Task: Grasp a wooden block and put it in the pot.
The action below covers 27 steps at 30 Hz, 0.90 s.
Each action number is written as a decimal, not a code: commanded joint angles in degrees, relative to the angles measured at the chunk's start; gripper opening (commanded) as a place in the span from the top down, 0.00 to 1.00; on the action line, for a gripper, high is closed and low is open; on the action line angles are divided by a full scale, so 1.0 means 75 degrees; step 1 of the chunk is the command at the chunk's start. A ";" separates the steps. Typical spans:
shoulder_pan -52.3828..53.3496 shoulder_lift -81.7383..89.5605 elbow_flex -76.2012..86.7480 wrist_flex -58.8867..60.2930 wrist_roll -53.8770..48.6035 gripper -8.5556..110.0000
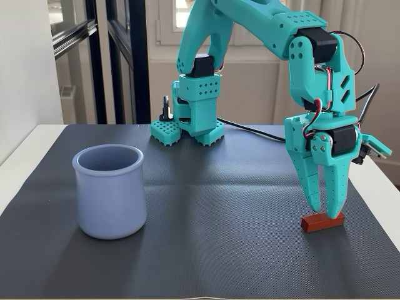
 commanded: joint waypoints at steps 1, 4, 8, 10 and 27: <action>-0.0047 -0.0234 -0.0820 0.0398 -0.0012 0.84; -0.0070 -0.0492 -0.1125 0.0645 -0.0047 0.84; -0.0035 -0.0445 -0.1031 0.0598 -0.0047 0.84; -0.0035 -0.0422 -0.1031 0.0609 -0.0023 0.84; 0.0035 0.0035 -0.0973 0.0656 -0.0012 0.93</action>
